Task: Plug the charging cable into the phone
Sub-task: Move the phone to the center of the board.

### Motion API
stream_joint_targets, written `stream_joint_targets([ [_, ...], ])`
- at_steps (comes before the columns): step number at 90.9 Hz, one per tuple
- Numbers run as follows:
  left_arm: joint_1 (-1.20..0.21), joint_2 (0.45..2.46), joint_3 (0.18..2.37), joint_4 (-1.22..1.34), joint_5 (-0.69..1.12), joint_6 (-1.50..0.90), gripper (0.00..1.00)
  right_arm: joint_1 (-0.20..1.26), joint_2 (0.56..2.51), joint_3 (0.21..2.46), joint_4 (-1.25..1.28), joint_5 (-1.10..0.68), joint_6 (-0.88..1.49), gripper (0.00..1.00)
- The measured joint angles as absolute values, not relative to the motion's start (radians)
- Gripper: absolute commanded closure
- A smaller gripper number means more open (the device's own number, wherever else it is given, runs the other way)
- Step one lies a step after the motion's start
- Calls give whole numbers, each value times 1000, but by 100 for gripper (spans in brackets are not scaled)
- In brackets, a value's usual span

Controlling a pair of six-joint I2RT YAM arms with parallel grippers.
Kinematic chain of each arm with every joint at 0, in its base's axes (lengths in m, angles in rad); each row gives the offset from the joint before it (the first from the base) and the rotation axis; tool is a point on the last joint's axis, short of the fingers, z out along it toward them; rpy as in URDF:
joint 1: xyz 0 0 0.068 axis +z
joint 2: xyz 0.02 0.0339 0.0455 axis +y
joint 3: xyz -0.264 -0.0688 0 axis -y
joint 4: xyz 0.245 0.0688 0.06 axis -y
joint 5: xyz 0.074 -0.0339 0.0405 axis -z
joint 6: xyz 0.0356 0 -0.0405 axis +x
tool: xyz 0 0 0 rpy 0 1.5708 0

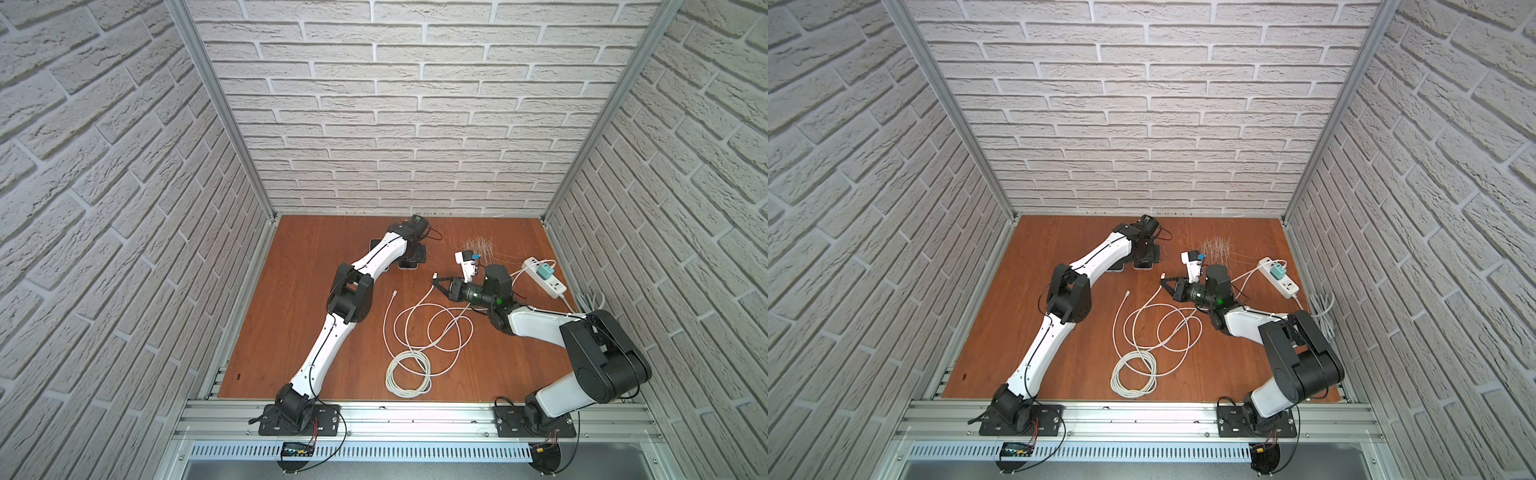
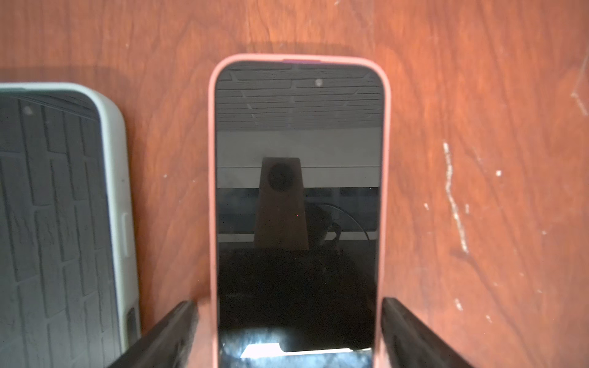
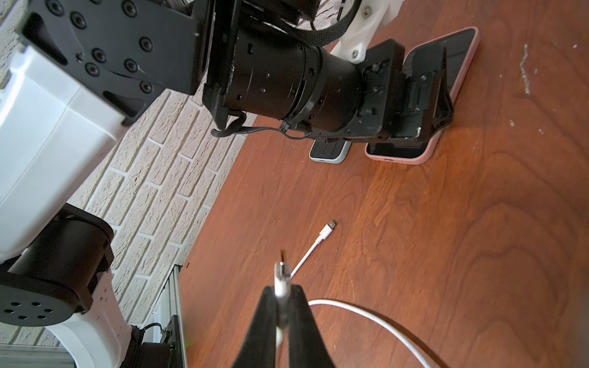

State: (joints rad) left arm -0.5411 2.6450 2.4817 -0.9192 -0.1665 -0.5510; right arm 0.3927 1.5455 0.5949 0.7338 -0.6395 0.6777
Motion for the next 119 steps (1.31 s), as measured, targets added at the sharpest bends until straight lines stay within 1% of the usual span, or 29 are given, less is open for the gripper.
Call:
stream_joint_targets([
  [39,-571,2666,2517,-963,-233,-551,28,393,1546,595,734,-639,678,97],
  [51,-591,2654,2493,-973,-257,-565,29,393,1546,595,734,-639,678,97],
  [66,-638,2554,2325,-971,-261,-622,29,393,1546,595,735,-639,678,97],
  [75,-676,2486,2212,-973,-245,-668,27,393,1544,589,741,-638,678,97],
  [82,-706,2438,2130,-969,-229,-701,24,393,1542,583,743,-637,678,97],
  [89,-733,2397,2060,-963,-211,-734,16,393,1539,578,745,-636,678,97],
  [94,-743,2379,2025,-963,-194,-750,12,393,1538,578,747,-636,678,97],
  [110,-749,2368,2008,-970,-165,-777,2,393,1538,578,749,-635,677,97],
  [119,-733,2368,2012,-972,-144,-779,2,393,1538,578,749,-635,677,97],
])
